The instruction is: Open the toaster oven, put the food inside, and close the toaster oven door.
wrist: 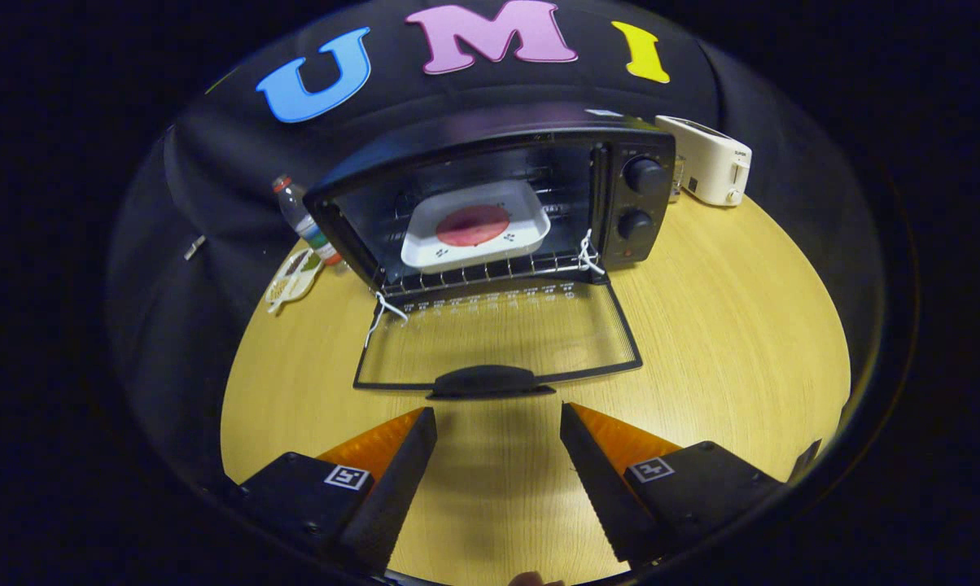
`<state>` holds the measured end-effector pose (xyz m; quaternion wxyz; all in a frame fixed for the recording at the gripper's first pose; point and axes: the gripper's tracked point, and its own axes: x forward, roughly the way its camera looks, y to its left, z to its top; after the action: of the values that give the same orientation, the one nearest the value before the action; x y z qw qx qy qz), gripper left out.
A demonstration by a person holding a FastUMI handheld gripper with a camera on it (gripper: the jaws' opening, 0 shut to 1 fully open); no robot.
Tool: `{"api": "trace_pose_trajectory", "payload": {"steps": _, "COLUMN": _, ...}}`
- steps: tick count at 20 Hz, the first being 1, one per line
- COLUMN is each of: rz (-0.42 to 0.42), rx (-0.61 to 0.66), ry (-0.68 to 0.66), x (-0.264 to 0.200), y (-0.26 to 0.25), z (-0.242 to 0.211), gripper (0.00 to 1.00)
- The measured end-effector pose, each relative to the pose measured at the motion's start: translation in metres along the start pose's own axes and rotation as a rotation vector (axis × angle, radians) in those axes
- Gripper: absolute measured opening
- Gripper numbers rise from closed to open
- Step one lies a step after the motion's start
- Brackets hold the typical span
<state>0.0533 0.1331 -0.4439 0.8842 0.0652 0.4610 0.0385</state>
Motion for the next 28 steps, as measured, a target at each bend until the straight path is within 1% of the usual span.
{"api": "trace_pose_trajectory", "payload": {"steps": 3, "rz": -0.017, "rx": -0.004, "ry": 0.058, "x": 0.016, "y": 0.001, "z": -0.016, "gripper": 0.99}}
{"api": "trace_pose_trajectory", "payload": {"steps": 9, "rz": -0.071, "rx": -0.001, "ry": 0.120, "x": 0.048, "y": -0.001, "z": -0.026, "gripper": 0.99}}
{"api": "trace_pose_trajectory", "payload": {"steps": 14, "rz": -0.105, "rx": 0.009, "ry": 0.125, "x": 0.065, "y": 0.000, "z": -0.017, "gripper": 0.99}}
{"api": "trace_pose_trajectory", "payload": {"steps": 15, "rz": -0.118, "rx": -0.013, "ry": 0.137, "x": 0.068, "y": -0.001, "z": -0.017, "gripper": 0.99}}
{"api": "trace_pose_trajectory", "payload": {"steps": 17, "rz": -0.137, "rx": -0.082, "ry": 0.141, "x": 0.069, "y": -0.003, "z": -0.016, "gripper": 0.99}}
{"api": "trace_pose_trajectory", "payload": {"steps": 18, "rz": -0.141, "rx": -0.086, "ry": 0.136, "x": 0.067, "y": -0.002, "z": -0.016, "gripper": 0.99}}
{"api": "trace_pose_trajectory", "payload": {"steps": 23, "rz": -0.114, "rx": -0.068, "ry": 0.086, "x": 0.052, "y": 0.002, "z": -0.007, "gripper": 0.99}}
{"api": "trace_pose_trajectory", "payload": {"steps": 28, "rz": -0.079, "rx": -0.066, "ry": -0.002, "x": 0.031, "y": 0.004, "z": 0.010, "gripper": 0.99}}
